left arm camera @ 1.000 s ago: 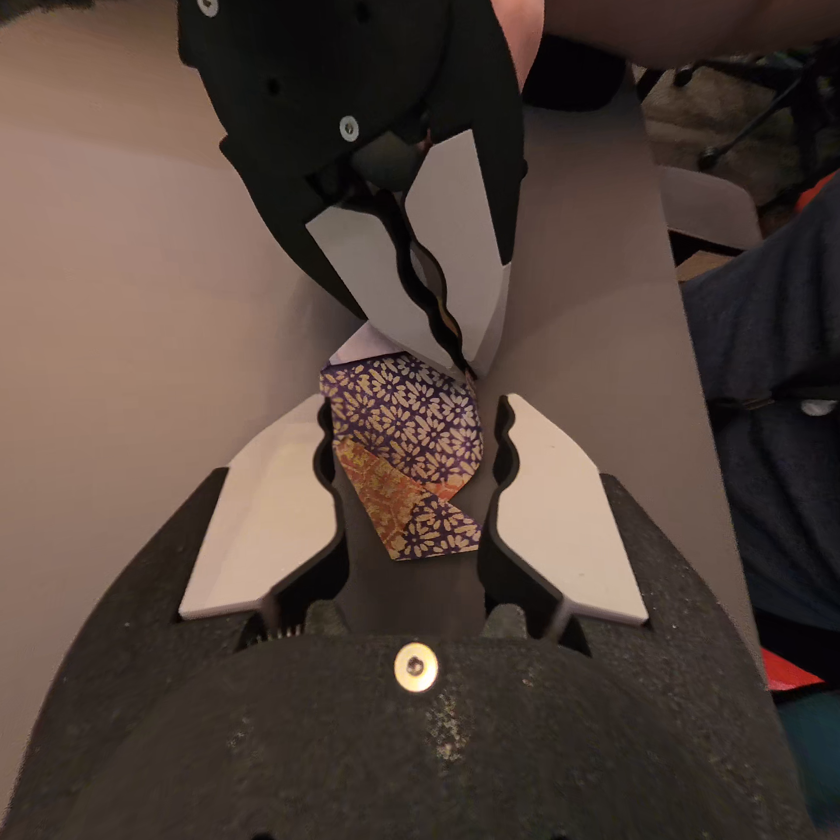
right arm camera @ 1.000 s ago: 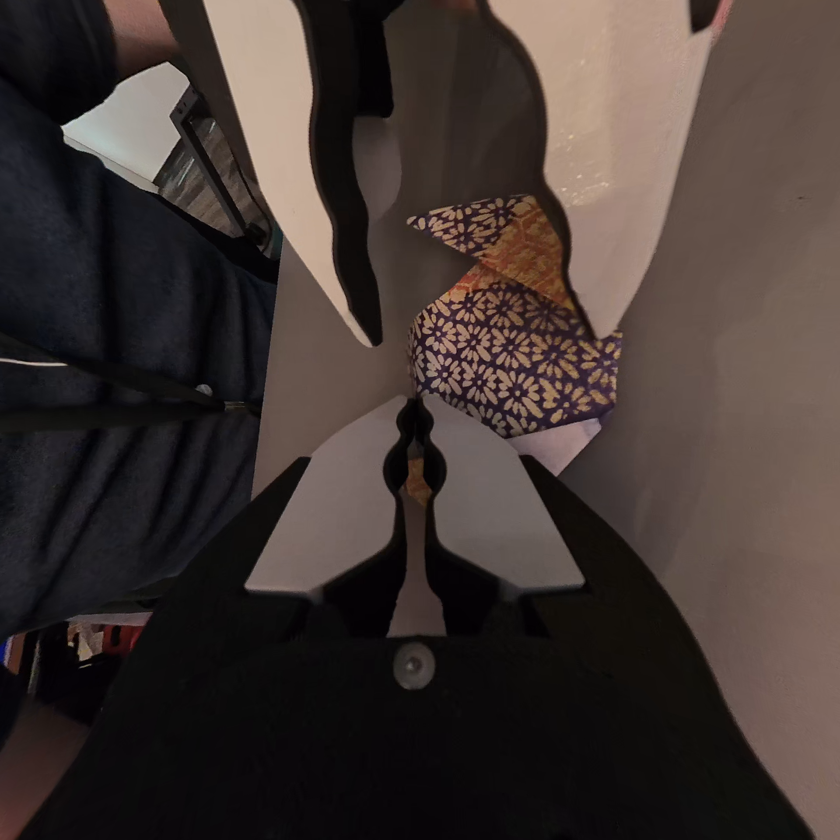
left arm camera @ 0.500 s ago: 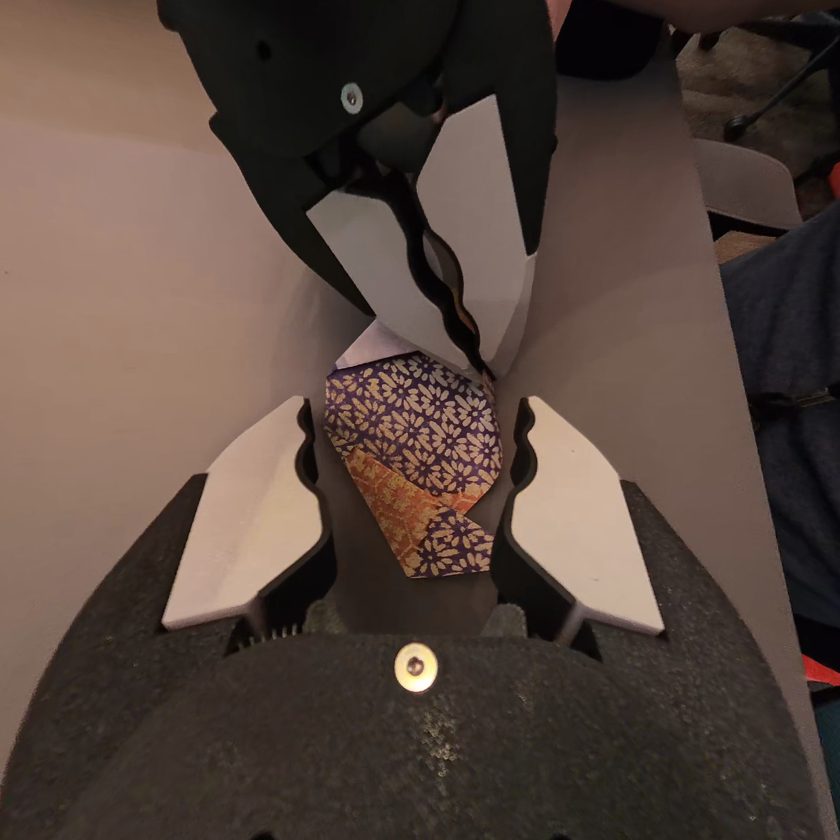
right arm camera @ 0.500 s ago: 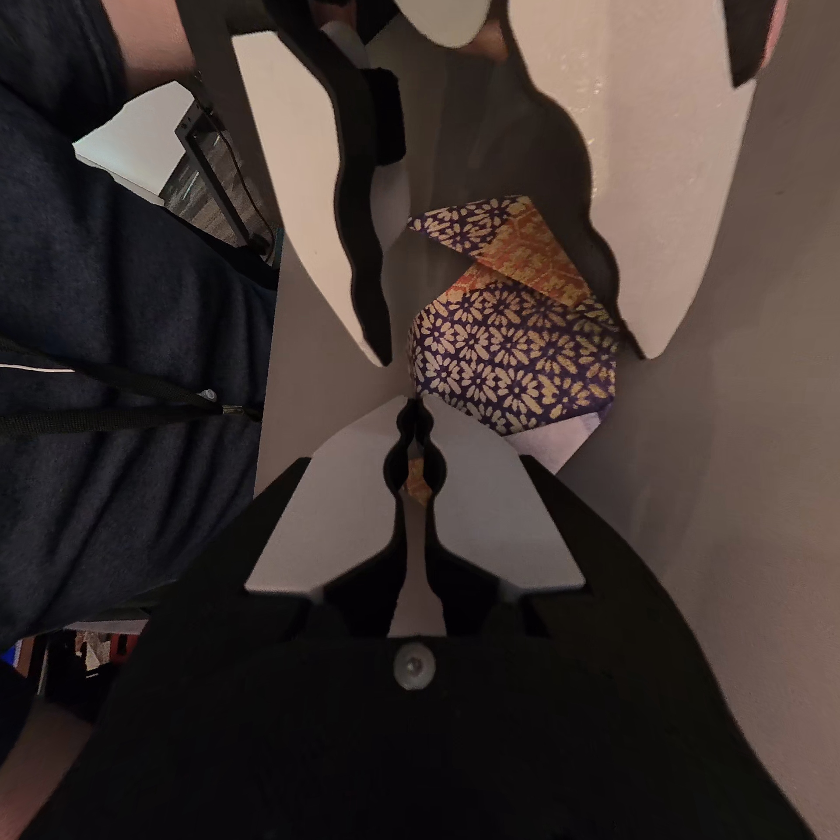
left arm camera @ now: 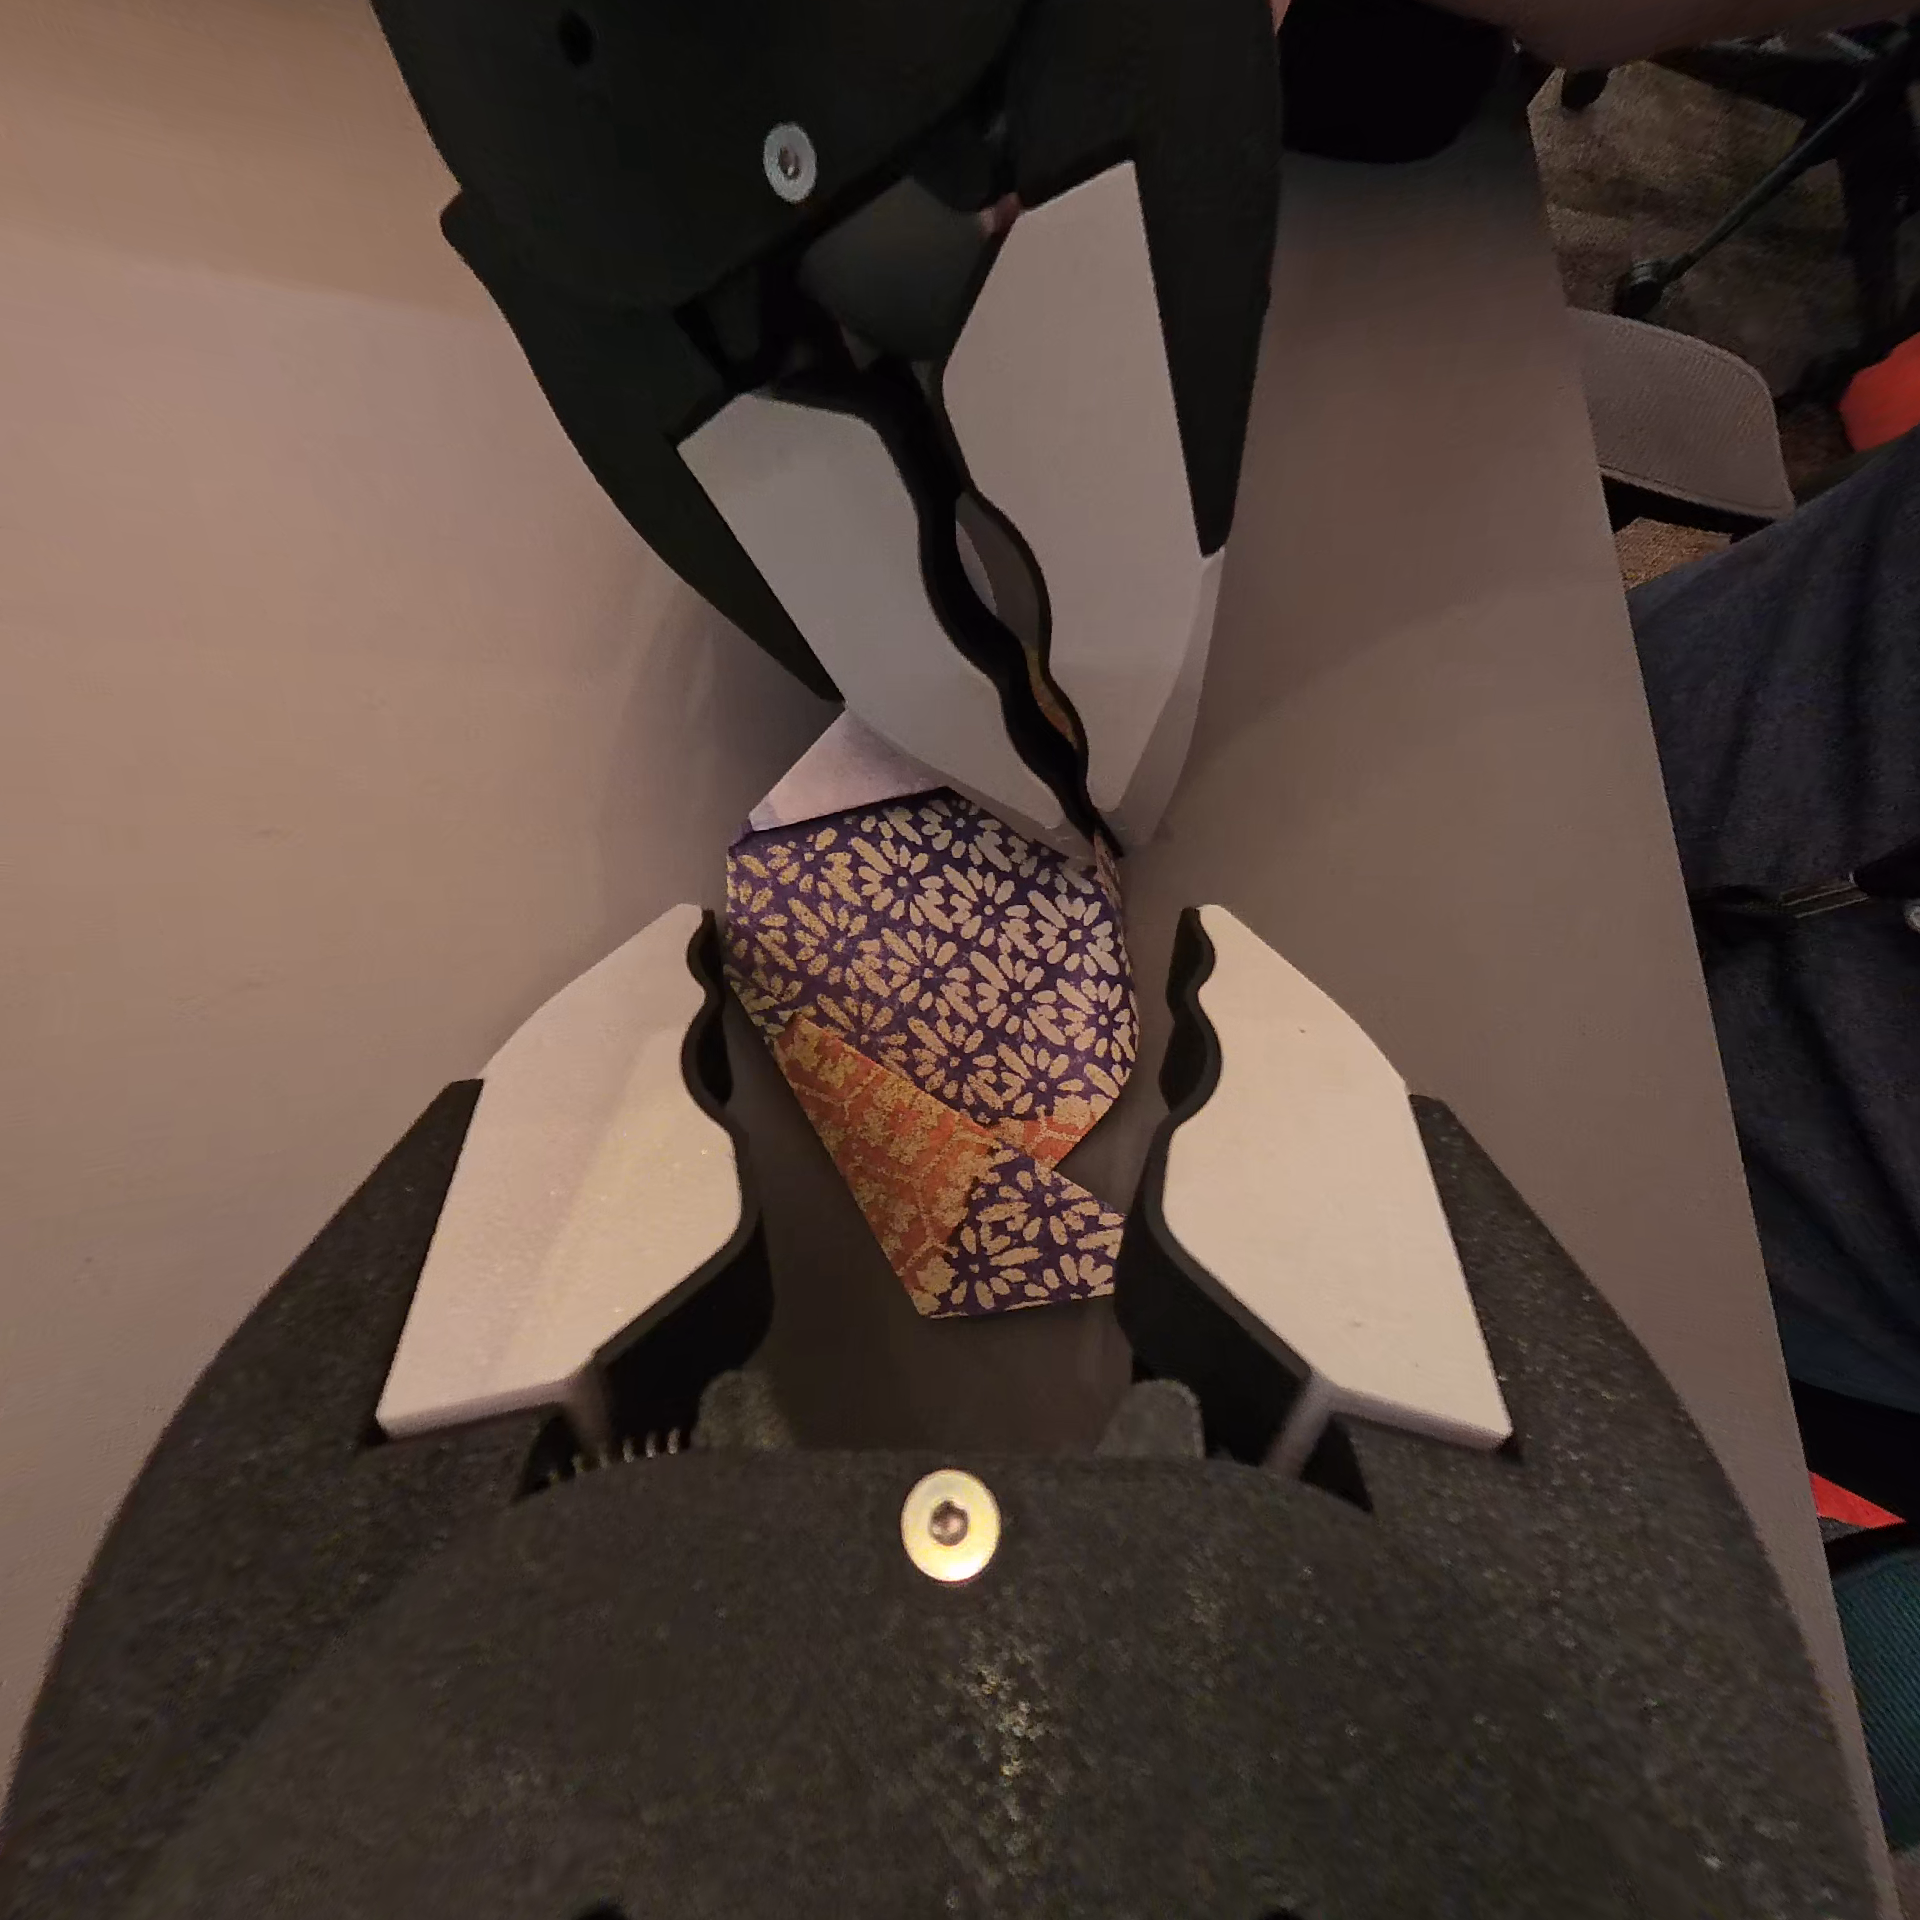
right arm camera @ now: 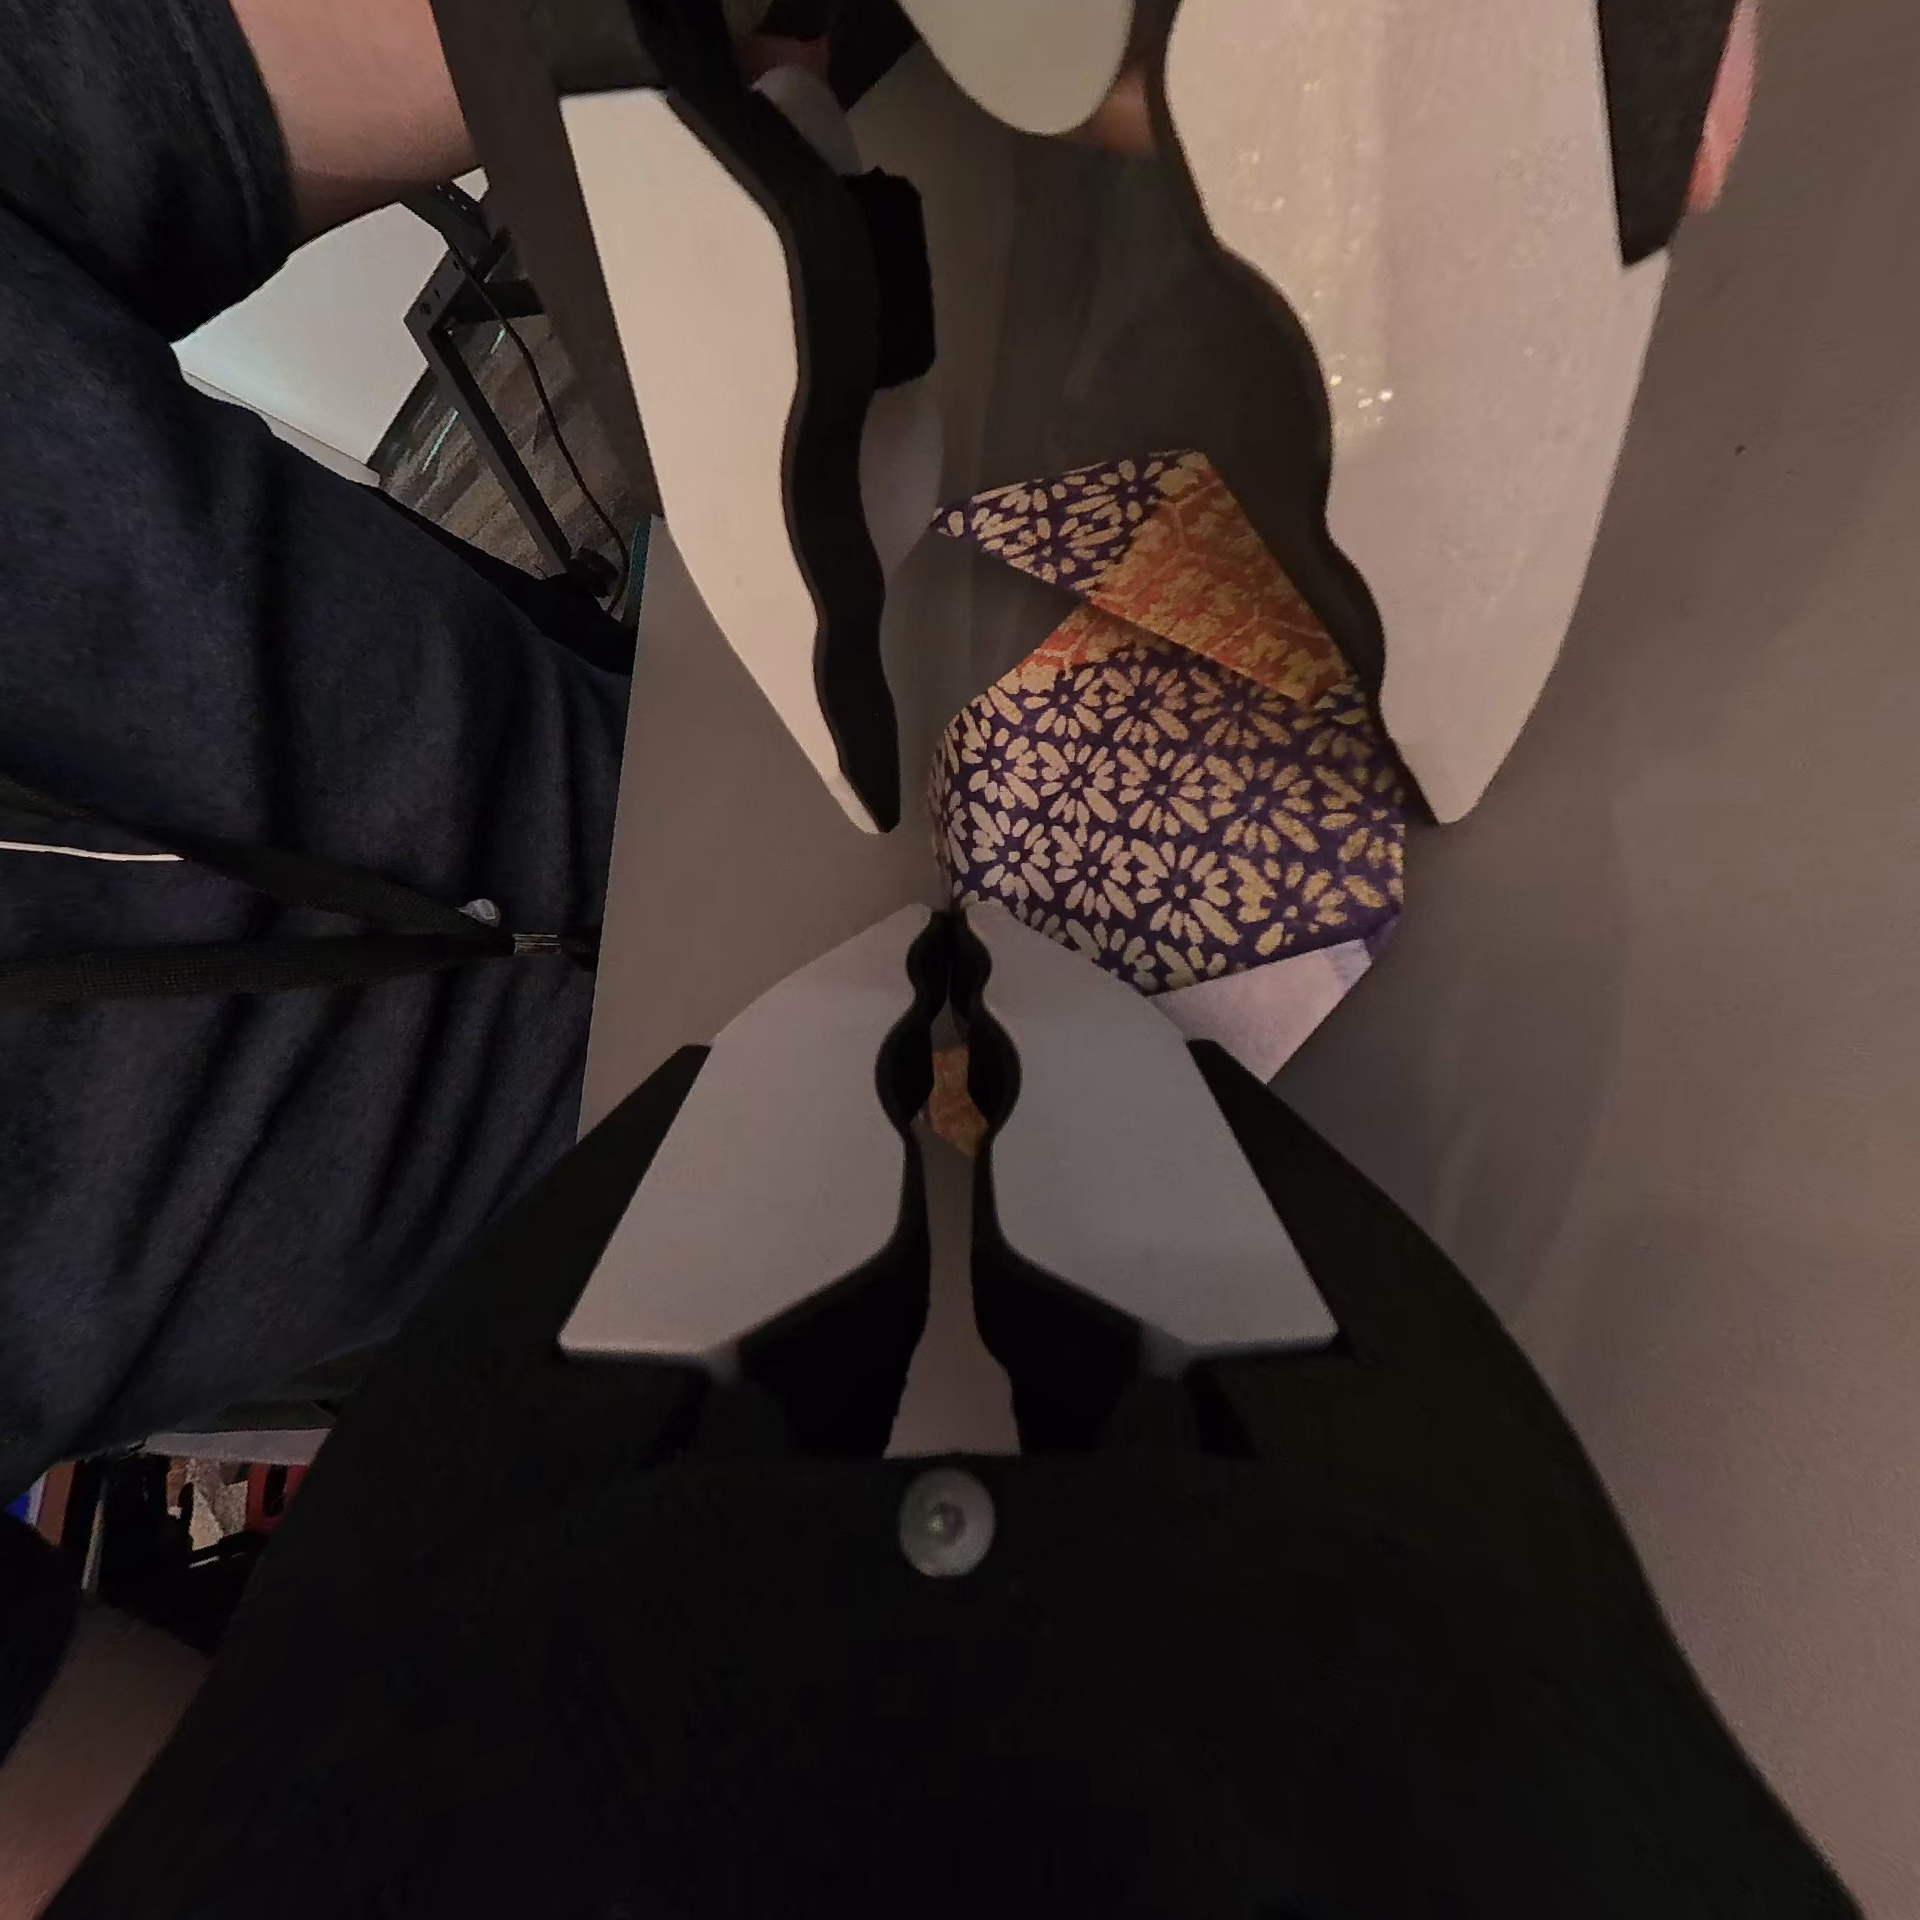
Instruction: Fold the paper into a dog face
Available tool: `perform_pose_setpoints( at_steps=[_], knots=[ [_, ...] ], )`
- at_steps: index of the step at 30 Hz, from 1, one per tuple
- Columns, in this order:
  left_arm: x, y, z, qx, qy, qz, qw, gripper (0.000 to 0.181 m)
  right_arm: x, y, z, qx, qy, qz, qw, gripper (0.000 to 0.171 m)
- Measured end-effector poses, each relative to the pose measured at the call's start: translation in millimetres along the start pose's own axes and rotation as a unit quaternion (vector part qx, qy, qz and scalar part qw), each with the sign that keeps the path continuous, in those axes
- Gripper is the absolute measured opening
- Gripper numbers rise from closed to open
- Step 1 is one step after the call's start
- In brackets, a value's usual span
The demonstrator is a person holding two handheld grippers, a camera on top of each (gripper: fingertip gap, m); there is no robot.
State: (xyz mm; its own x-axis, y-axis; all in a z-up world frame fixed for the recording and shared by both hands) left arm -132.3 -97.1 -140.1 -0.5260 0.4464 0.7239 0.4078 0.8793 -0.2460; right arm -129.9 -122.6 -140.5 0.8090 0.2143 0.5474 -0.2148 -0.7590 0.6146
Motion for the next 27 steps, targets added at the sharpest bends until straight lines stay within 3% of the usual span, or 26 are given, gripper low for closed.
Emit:
perform_pose_setpoints(
  at_steps=[27],
  knots=[
    [49.5, 16.6, -12.2, 0.015, -0.121, -0.041, 0.992, 0.076, 1.5, 2.1, 0.3, 0.001, -0.026, -0.008, 1.0, 0.001]
  ],
)
Point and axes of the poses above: each gripper's, where its closed fingertips meet, x back along the fingers, z out of its underside, y = z × x across the jaws, the point moved 1 cm from there along x, back along the fingers, and after that the axes turned 2 degrees about x, right-handed, at the moved point
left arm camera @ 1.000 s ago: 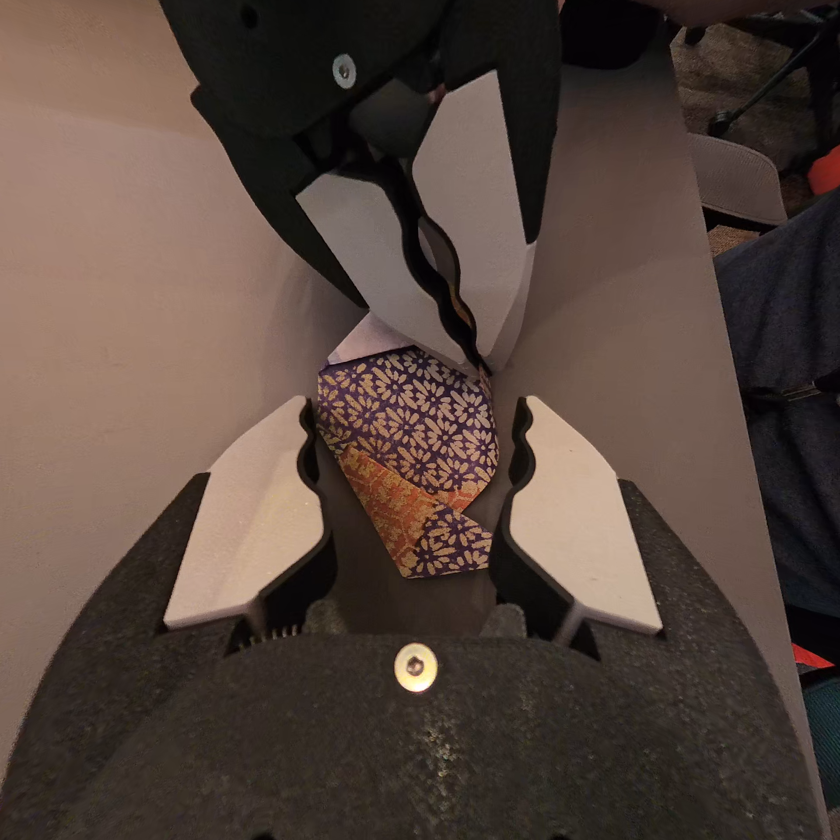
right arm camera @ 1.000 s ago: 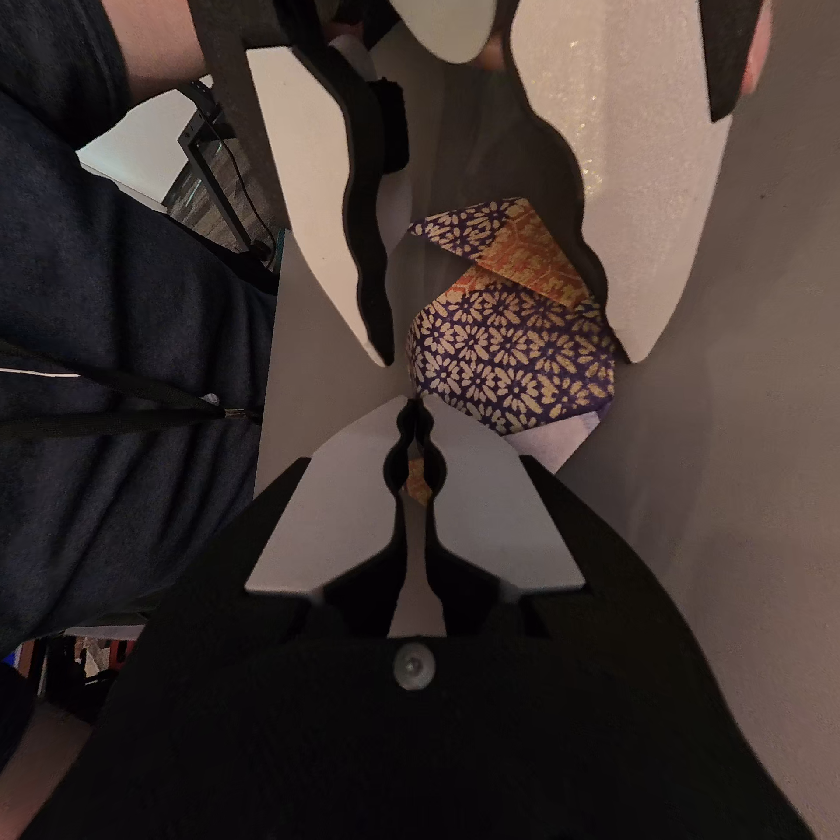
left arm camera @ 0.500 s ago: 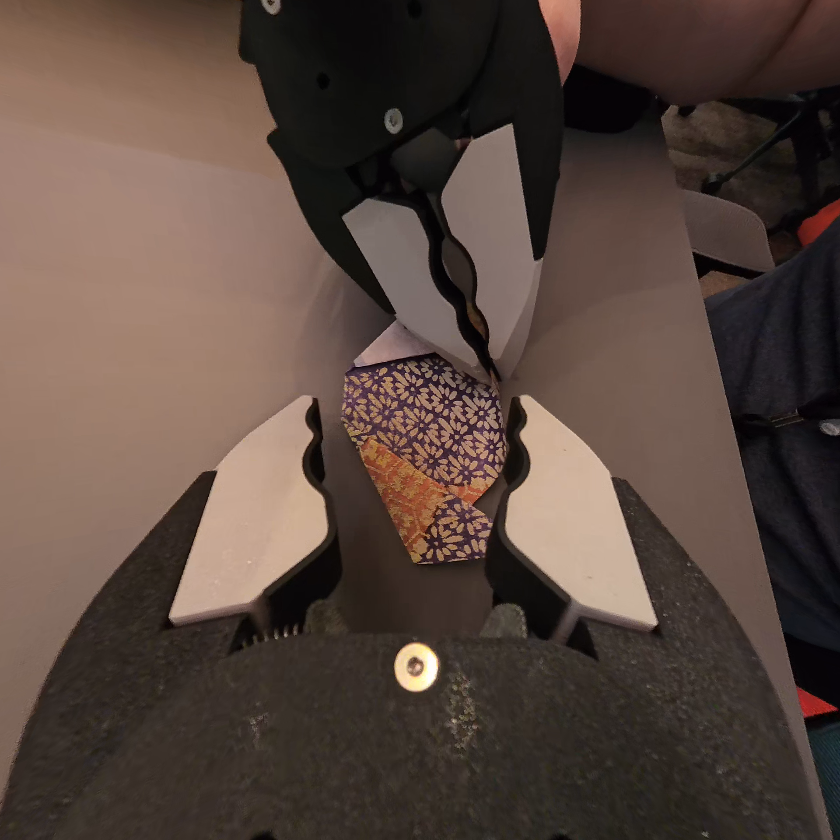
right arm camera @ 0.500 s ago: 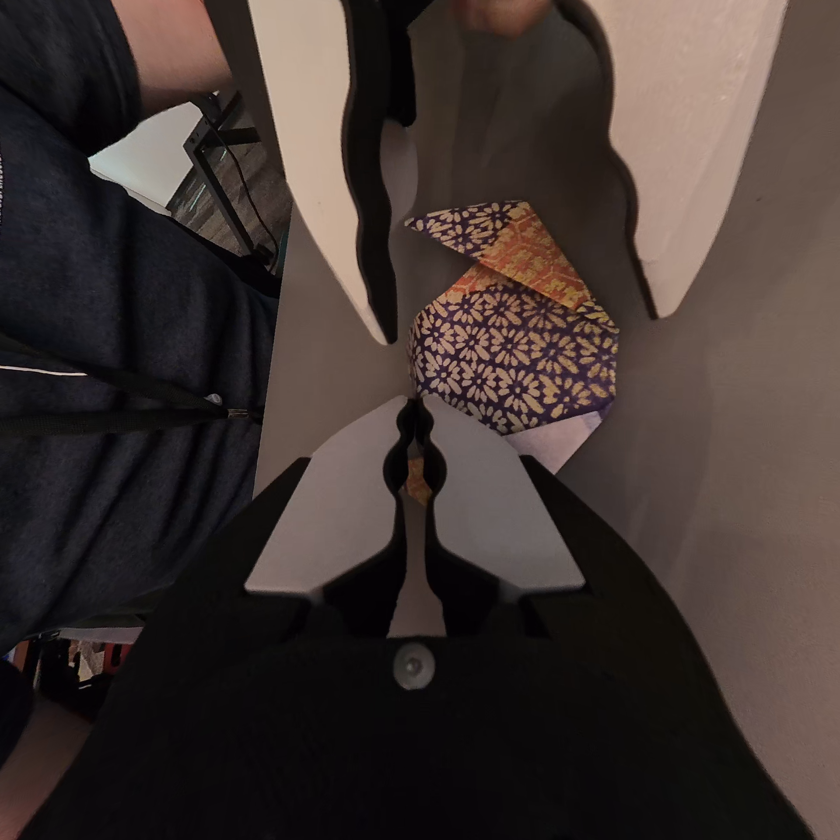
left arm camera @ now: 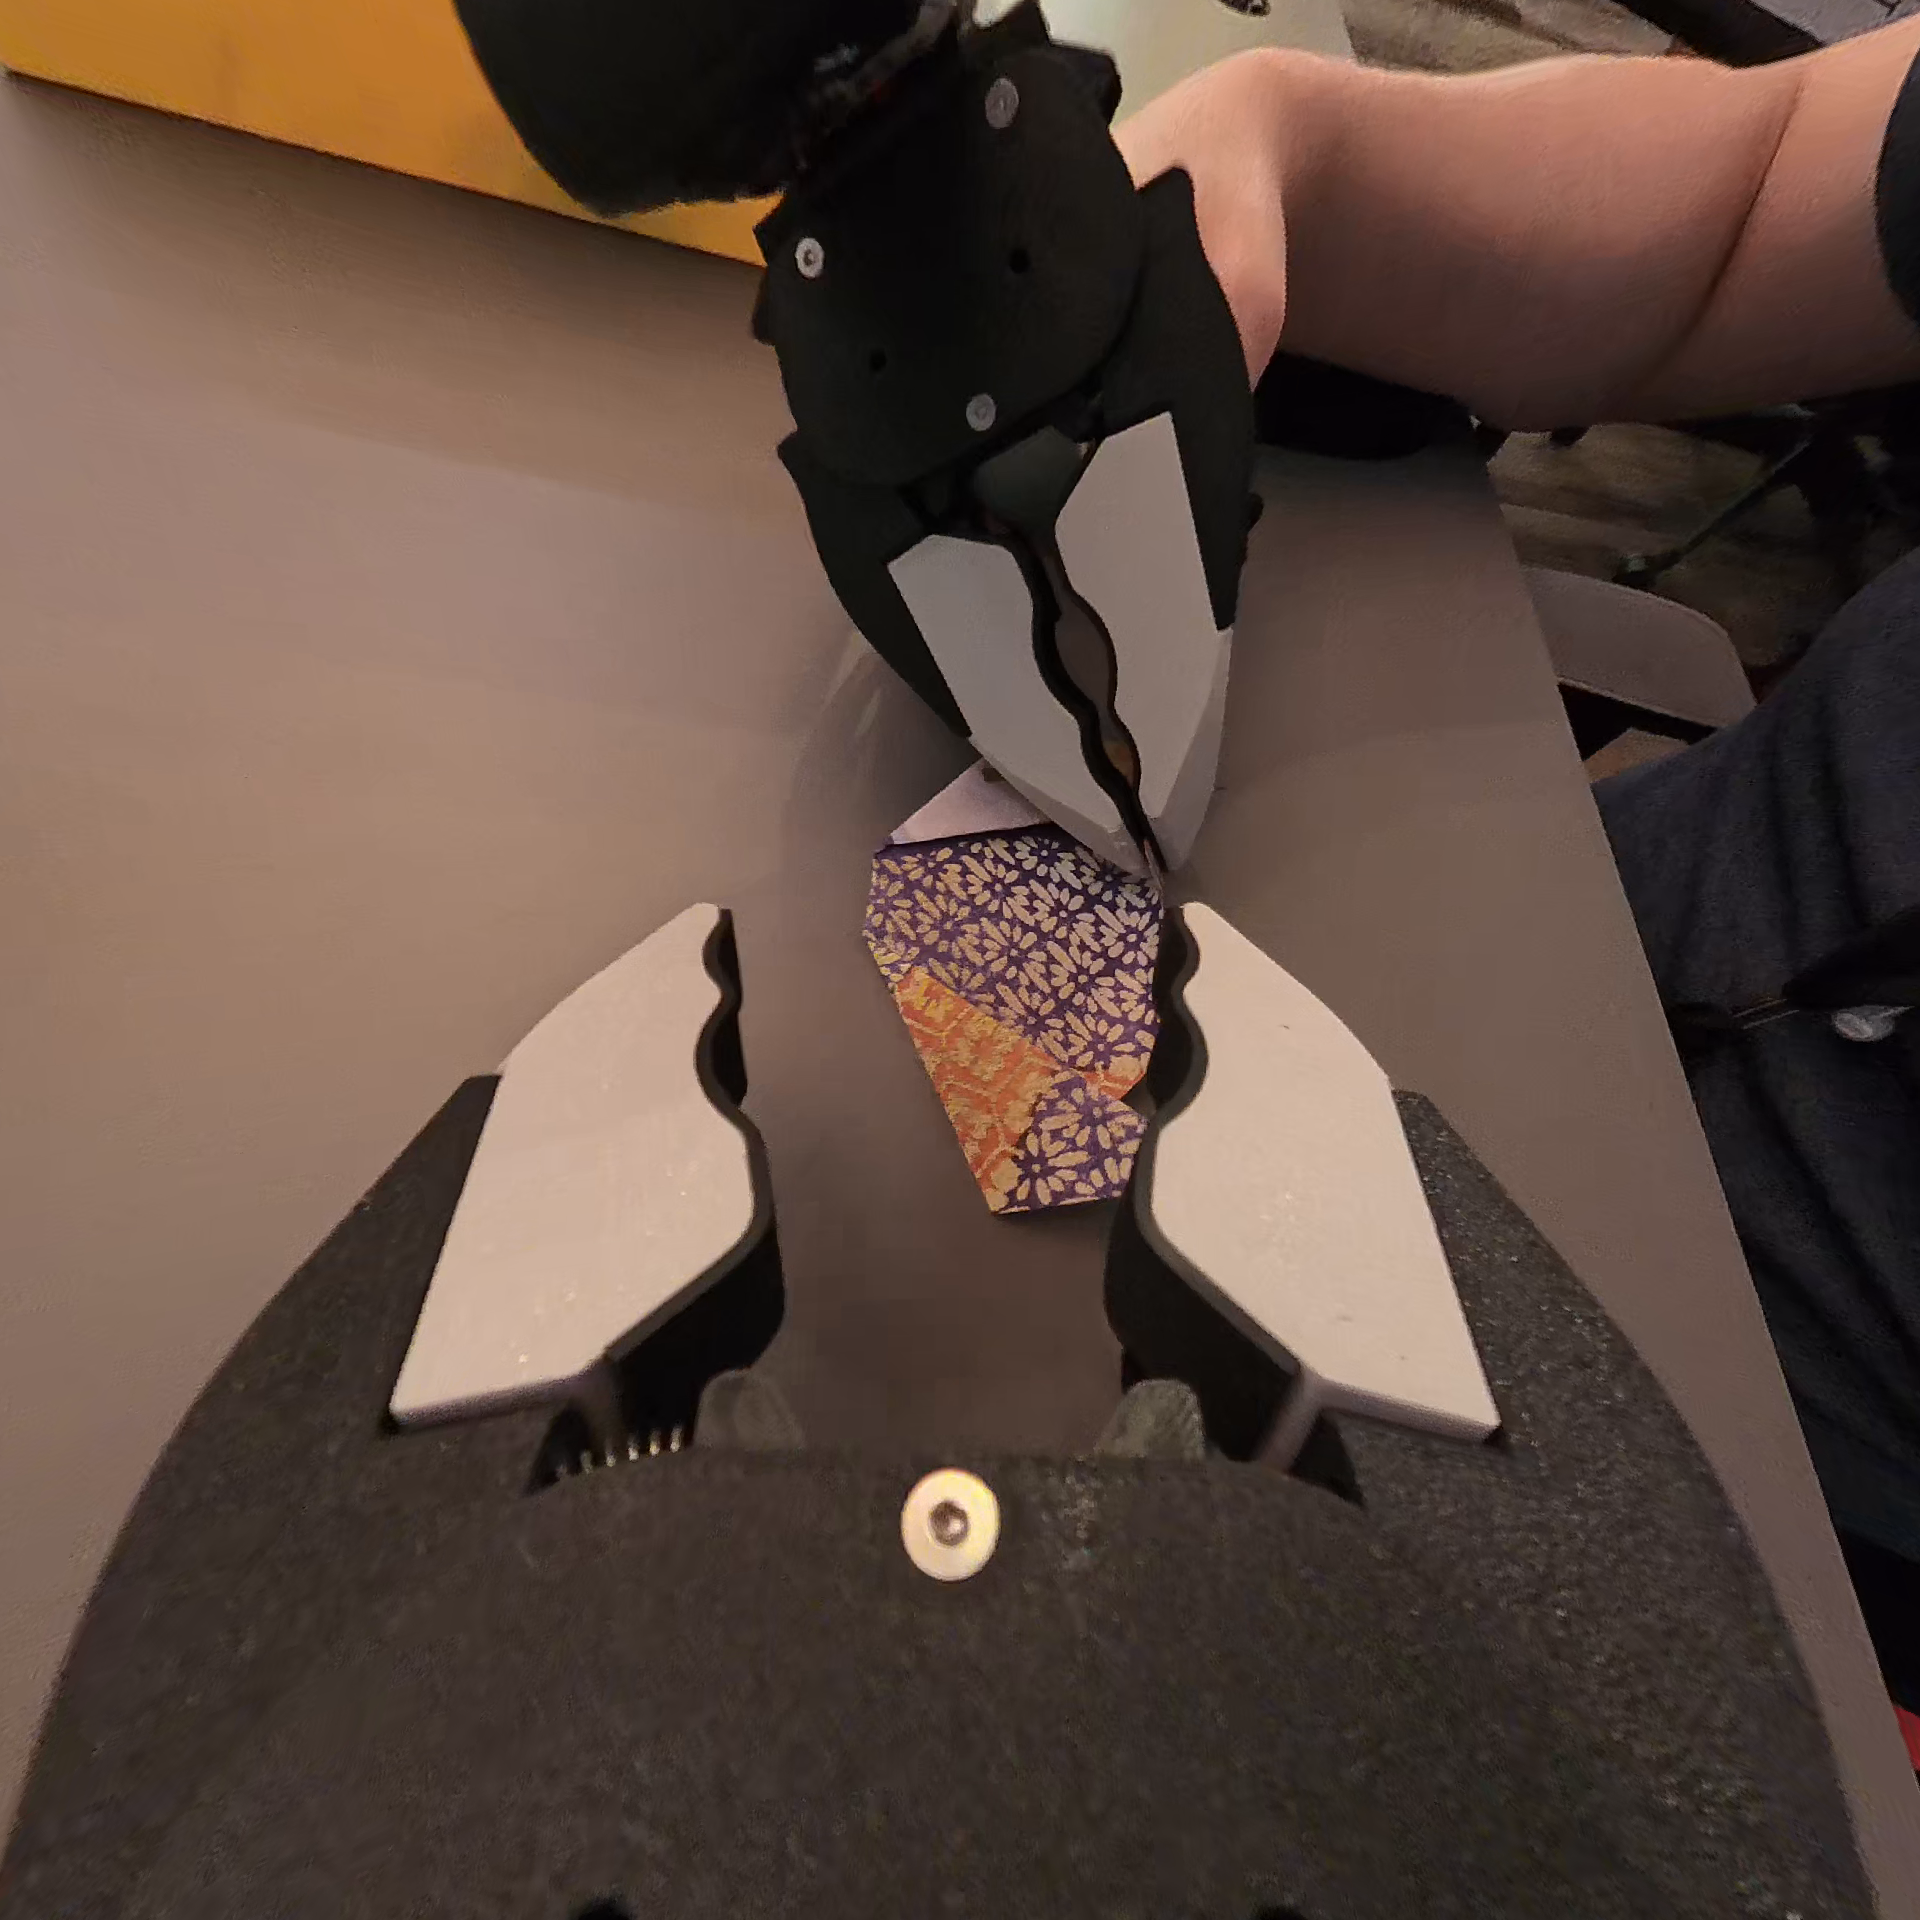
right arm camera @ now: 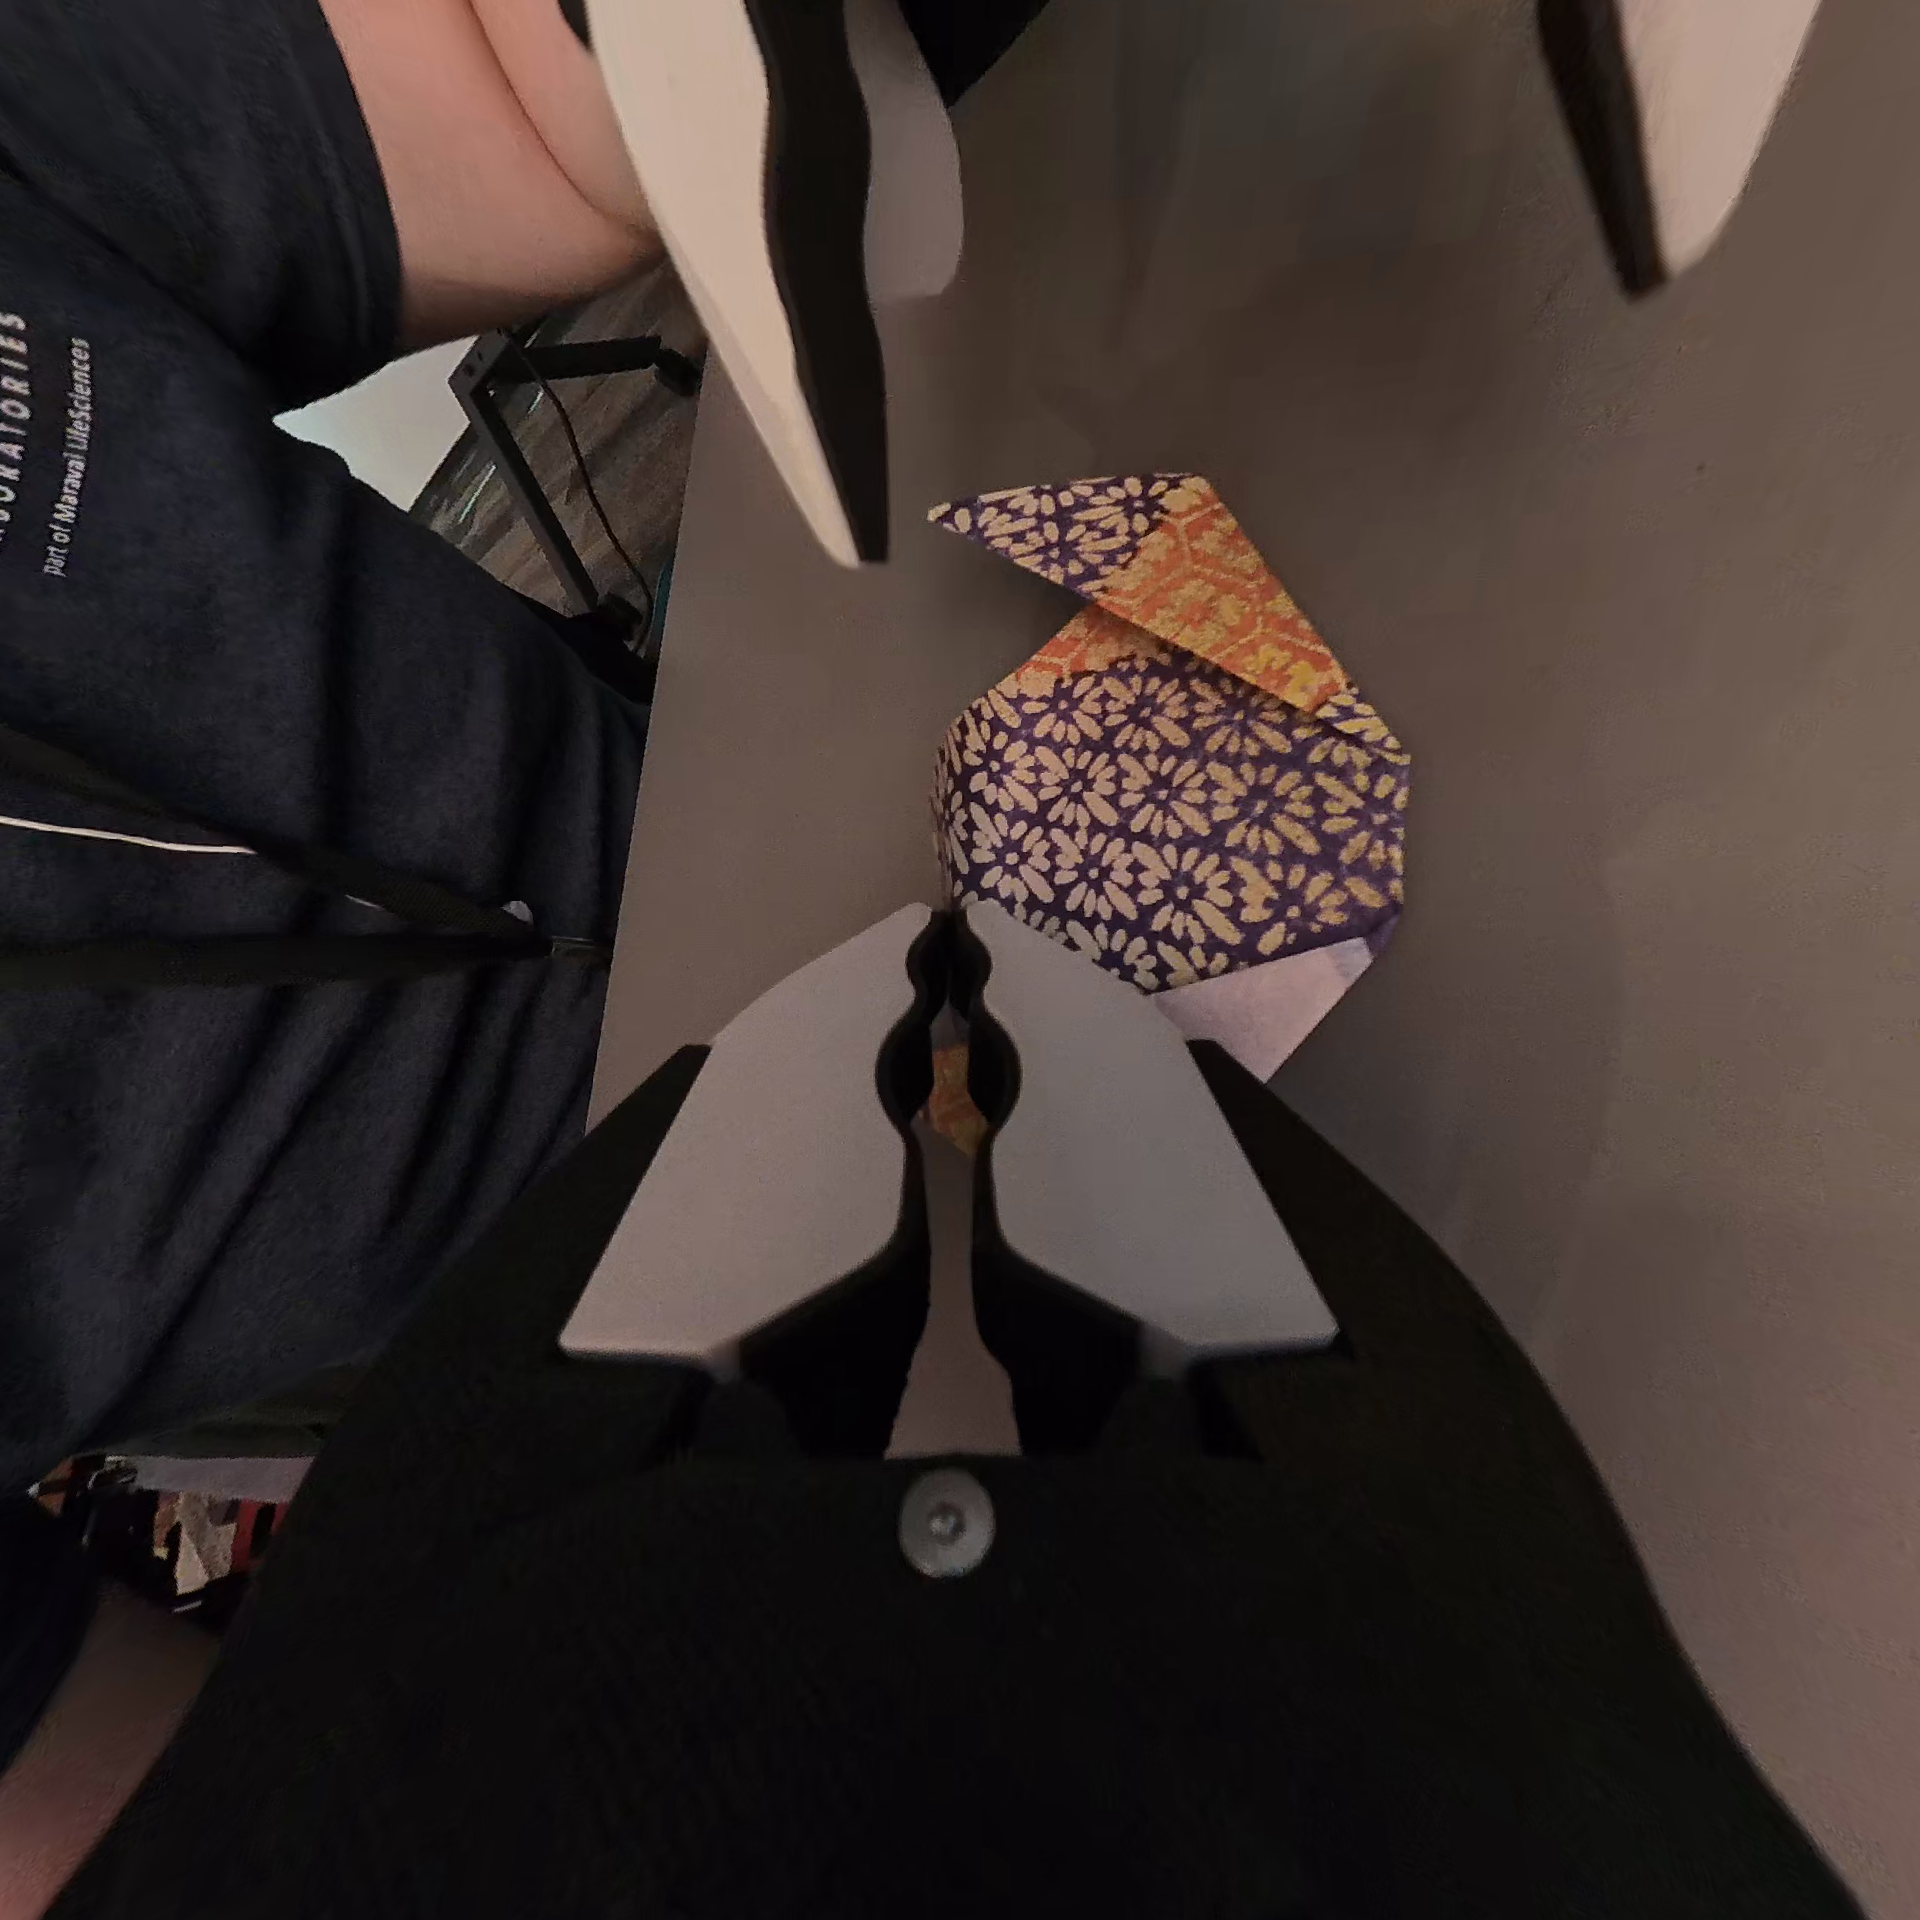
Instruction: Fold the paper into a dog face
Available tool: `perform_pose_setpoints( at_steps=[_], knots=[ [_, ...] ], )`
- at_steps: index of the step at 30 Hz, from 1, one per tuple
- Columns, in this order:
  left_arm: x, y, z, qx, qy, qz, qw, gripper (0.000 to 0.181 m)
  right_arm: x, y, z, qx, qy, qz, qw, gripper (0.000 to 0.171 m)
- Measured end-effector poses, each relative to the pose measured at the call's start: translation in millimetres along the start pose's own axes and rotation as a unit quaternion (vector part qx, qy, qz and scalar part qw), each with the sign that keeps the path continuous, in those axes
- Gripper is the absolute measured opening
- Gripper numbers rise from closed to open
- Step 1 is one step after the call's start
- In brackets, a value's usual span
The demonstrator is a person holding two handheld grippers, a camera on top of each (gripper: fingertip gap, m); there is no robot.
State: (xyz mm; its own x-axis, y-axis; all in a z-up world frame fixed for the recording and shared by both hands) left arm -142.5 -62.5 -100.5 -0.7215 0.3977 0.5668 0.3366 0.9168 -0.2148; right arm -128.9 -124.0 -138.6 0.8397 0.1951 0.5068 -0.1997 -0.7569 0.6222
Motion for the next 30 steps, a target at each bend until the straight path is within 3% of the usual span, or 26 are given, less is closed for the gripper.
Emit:
perform_pose_setpoints(
  at_steps=[6, 16, 30],
  knots=[
    [15.8, -3.3, 2.2, -0.011, 0.003, -0.013, 1.0, 0.074, 0.8, 0.4, 0.7, 0.002, -0.005, 0.0, 1.0, 0.001],
    [-2.0, 3.5, 57.4, -0.082, 0.16, -0.064, 0.982, 0.056, 0.3, 1.6, 1.1, 0.003, -0.011, -0.008, 1.0, 0.001],
    [-6.1, 1.9, 56.8, -0.082, 0.152, -0.058, 0.983, 0.055, 1.8, 2.0, 1.4, 0.011, -0.019, -0.01, 1.0, 0.001]
  ],
)
Point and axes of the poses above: each gripper's, where its closed fingertips meet, x back along the fingers, z out of its underside, y = z × x across the jaws, the point moved 1 cm from there along x, back along the fingers, and after that the axes turned 2 degrees about x, right-handed, at the moved point
